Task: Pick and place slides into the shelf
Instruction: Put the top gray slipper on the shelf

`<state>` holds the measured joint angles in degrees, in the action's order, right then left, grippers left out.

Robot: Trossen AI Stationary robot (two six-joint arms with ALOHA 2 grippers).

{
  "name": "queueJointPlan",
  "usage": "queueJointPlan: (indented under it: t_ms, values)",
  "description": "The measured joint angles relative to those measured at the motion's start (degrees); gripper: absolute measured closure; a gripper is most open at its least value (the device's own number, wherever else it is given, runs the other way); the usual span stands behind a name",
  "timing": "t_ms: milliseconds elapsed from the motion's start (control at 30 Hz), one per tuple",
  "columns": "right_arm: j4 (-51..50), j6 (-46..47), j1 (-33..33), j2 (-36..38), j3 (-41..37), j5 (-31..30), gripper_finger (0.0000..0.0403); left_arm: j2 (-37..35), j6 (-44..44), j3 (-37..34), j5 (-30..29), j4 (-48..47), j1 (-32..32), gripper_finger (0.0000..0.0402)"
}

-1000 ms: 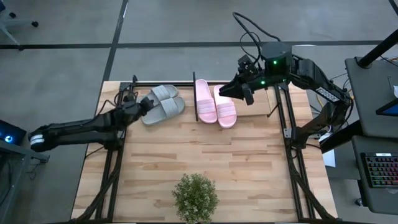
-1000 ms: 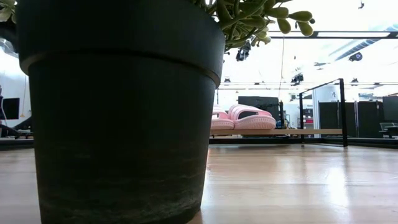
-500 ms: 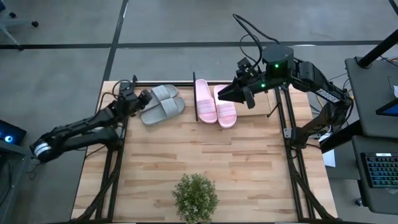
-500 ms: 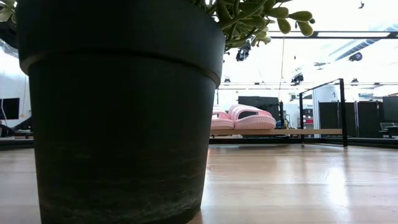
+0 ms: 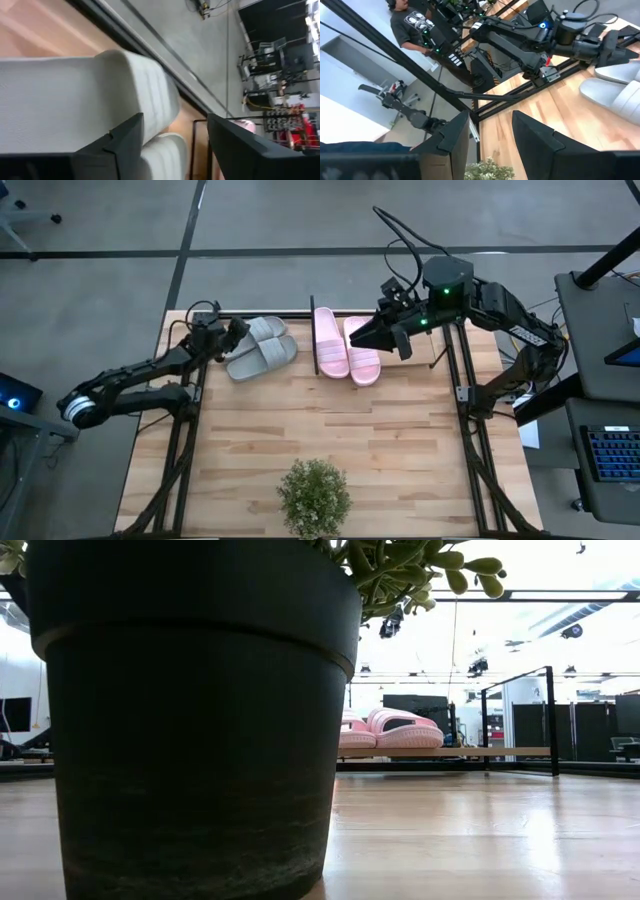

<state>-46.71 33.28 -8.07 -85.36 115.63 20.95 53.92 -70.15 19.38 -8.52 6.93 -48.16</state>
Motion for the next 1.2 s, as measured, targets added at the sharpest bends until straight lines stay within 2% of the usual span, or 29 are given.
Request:
queueJointPlan:
  t_ms: [367,667,833,1067,1200]
  values:
    - [2.77,1.22,-0.03,0.00,0.15,-0.59,0.0261,6.04,0.52,-0.01,-0.18,1.01,-1.76,0.0177]
    - [2.80,1.64,-0.03,0.00,0.17,-1.03,0.0261,15.30,0.00,0.92,1.65,13.30,-2.14,0.0177]
    - [4.25,2.35,-0.03,0.00,0.17,-1.07,0.0261,19.70,0.03,2.60,2.68,13.56,-2.14,0.0177]
    - [5.35,2.72,-0.03,0.00,0.17,-1.30,0.0261,21.72,0.37,3.10,3.05,16.88,-2.14,0.0179]
    - [5.35,2.68,-0.05,0.00,0.20,-1.60,0.0261,21.70,0.47,3.13,2.86,17.63,-2.27,0.0200]
